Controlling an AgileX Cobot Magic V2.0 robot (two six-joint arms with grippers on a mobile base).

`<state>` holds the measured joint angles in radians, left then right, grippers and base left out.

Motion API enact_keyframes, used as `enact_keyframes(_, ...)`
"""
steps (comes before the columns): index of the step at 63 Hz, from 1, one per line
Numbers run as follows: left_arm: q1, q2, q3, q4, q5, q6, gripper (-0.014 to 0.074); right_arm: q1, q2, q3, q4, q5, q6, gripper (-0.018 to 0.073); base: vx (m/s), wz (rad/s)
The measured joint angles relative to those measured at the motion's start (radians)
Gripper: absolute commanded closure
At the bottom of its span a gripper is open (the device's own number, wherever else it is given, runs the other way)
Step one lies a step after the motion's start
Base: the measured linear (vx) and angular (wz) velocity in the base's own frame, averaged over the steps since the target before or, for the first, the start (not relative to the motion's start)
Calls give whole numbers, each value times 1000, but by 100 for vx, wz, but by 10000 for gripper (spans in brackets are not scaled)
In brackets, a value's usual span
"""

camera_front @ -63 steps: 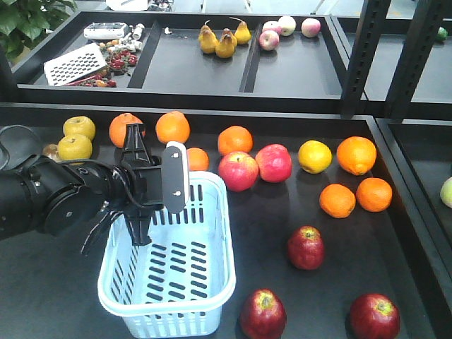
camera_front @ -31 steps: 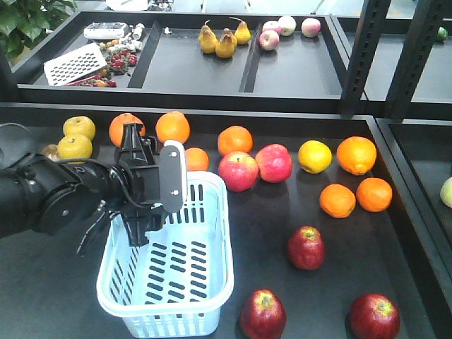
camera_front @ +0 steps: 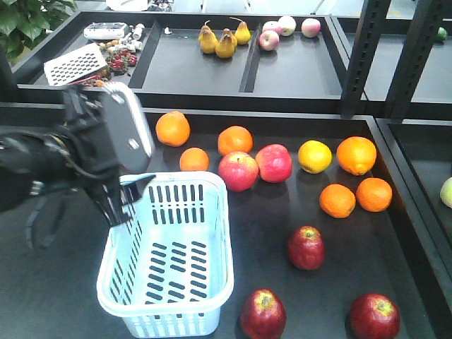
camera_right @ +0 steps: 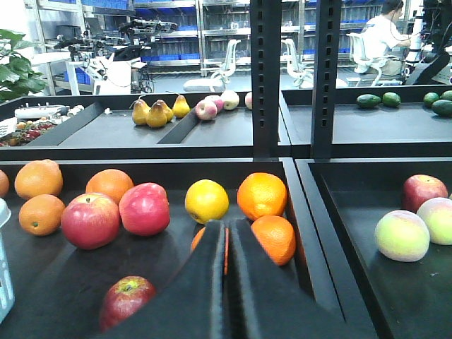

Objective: Pick three apples into basket with both arms
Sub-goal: 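Open the left gripper and lift it away from the basket handle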

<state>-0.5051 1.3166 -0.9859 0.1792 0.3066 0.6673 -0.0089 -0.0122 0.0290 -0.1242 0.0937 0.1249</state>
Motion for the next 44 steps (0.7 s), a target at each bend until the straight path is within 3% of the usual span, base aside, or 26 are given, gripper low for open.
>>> enact_keyframes(12,8,-138,0,0,41,-211,6,0,0,0,0,0,0,568,0,0)
enact_keyframes(26,120,-290,0,-2,125,-457,6,0,0,0,0,0,0,568,0,0)
enact_keyframes(44,148,-476,0,-6,291,-645,6,0,0,0,0,0,0,568,0,0)
